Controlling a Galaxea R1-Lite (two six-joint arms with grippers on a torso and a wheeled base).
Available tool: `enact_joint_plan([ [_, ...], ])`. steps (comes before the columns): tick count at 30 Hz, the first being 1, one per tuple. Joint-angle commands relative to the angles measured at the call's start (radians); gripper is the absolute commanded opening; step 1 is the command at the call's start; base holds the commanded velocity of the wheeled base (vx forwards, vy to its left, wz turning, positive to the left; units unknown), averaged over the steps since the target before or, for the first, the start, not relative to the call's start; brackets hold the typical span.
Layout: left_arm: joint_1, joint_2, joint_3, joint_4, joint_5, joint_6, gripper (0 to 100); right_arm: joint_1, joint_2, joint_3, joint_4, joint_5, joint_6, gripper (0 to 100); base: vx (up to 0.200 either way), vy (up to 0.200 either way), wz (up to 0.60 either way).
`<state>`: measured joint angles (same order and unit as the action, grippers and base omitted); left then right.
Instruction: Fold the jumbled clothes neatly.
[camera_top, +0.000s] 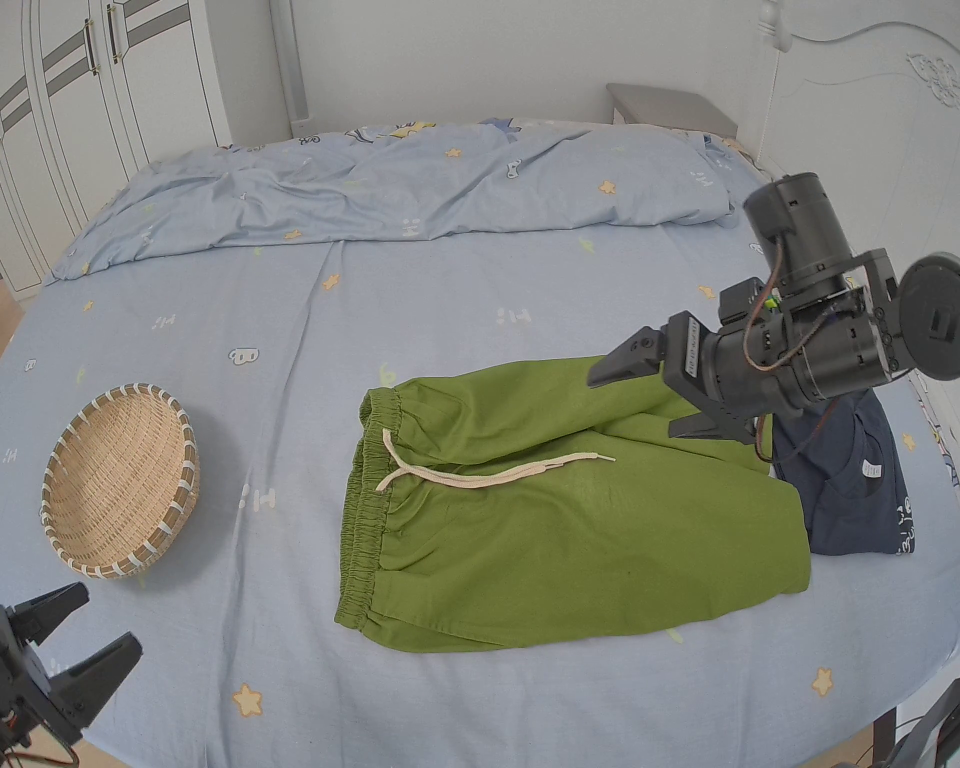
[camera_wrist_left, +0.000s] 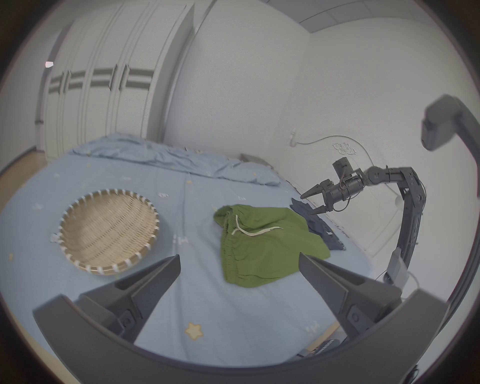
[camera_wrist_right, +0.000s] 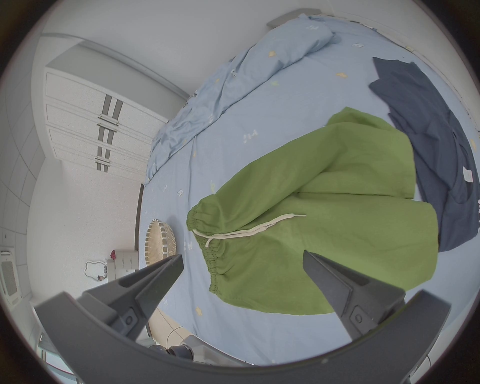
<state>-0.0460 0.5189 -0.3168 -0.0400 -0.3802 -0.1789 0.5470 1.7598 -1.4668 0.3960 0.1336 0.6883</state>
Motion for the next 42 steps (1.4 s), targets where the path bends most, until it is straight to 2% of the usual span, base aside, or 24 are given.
enact_joint_plan([
  [1, -0.045, 0.984, -0.097, -0.39, -0.315, -0.174, 100, -0.216, -0.24, 0.523, -0.368, 0.081, -0.026, 100, 0.0, 0.0, 0.0],
  [4, -0.046, 1.081, -0.096, -0.465, -0.338, -0.159, 100, -0.236, -0.25, 0.536, -0.382, 0.087, -0.049, 100, 0.0, 0.0, 0.0],
  [6, -0.048, 1.144, -0.093, -0.551, -0.391, -0.162, 100, -0.26, -0.252, 0.53, -0.387, 0.106, -0.116, 100, 0.0, 0.0, 0.0],
  [10, -0.087, 1.182, -0.068, -0.549, -0.477, -0.165, 100, -0.294, -0.252, 0.522, -0.391, 0.152, -0.164, 100, 0.0, 0.0, 0.0],
  [16, -0.094, 1.336, -0.077, -0.56, -0.476, -0.157, 100, -0.285, -0.247, 0.528, -0.393, 0.159, -0.167, 100, 0.0, 0.0, 0.0],
  [25, -0.098, 1.435, -0.1, -0.604, -0.474, -0.16, 100, -0.279, -0.258, 0.528, -0.393, 0.161, -0.165, 100, 0.0, 0.0, 0.0],
  [42, -0.101, 1.477, -0.159, -0.638, -0.474, -0.171, 100, -0.286, -0.258, 0.528, -0.394, 0.161, -0.164, 100, 0.0, 0.0, 0.0],
])
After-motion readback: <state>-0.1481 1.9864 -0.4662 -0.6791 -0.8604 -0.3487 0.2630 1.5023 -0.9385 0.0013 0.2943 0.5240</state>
